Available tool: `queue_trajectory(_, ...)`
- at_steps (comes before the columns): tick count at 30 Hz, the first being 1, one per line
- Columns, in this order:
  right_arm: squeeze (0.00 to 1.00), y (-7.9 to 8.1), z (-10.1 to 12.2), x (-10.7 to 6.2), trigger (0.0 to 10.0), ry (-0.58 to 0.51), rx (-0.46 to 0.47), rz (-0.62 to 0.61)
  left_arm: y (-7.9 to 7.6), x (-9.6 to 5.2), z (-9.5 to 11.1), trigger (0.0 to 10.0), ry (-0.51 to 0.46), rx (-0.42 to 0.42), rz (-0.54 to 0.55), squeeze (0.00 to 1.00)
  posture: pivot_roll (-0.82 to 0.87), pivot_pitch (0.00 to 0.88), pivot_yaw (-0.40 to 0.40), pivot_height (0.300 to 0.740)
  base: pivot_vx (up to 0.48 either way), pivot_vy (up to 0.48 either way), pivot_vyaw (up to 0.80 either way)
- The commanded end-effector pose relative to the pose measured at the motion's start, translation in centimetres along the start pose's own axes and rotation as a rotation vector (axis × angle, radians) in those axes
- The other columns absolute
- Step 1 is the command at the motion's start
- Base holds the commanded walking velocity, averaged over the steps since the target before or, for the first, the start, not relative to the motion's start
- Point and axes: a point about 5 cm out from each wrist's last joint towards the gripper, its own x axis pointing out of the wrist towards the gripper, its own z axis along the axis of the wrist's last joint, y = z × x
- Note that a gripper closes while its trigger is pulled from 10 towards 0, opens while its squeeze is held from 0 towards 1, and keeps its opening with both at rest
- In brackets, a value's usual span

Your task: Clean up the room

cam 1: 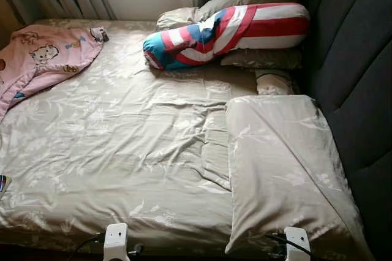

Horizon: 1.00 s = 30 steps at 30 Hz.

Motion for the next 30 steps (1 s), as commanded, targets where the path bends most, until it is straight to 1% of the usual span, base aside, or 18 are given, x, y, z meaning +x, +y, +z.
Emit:
queue_trajectory(1,0.0,0.0,-0.2,0.0,10.0,0.003,-0.016,0.009,0.2,-0.2,-1.0,10.0,0.044,0.005,0.014,0.0,0.02,0.143,-0.01,0.74,0.0,0.0,0.8)
queue_trajectory(5,0.0,0.4,-0.3,0.0,10.0,0.008,-0.004,0.019,0.5,-0.3,-1.1,10.0,0.044,0.001,0.018,0.0,0.02,0.148,-0.011,0.74,0.0,0.0,0.8)
queue_trajectory(10,0.0,0.3,-0.4,0.0,10.0,0.01,0.02,0.013,0.6,-0.3,-1.1,10.0,0.045,-0.003,0.019,0.0,0.02,0.15,-0.011,0.74,0.0,0.0,0.0)
queue_trajectory(15,0.0,-0.4,-0.6,-0.2,10.0,0.015,0.034,0.002,0.8,-0.4,-1.2,10.0,0.048,-0.007,0.021,0.0,0.02,0.153,-0.011,0.74,0.0,0.0,0.0)
queue_trajectory(21,0.0,-0.7,-0.7,-0.3,10.0,0.015,0.042,-0.002,0.8,-0.4,-1.2,10.0,0.049,-0.007,0.021,0.0,0.02,0.156,-0.01,0.74,0.0,0.0,0.0)
queue_trajectory(30,0.0,-1.0,-0.8,-0.3,10.0,0.018,0.042,-0.005,0.7,-0.4,-1.1,10.0,0.047,-0.006,0.013,0.0,0.02,0.163,-0.008,0.74,0.0,0.282,0.0)
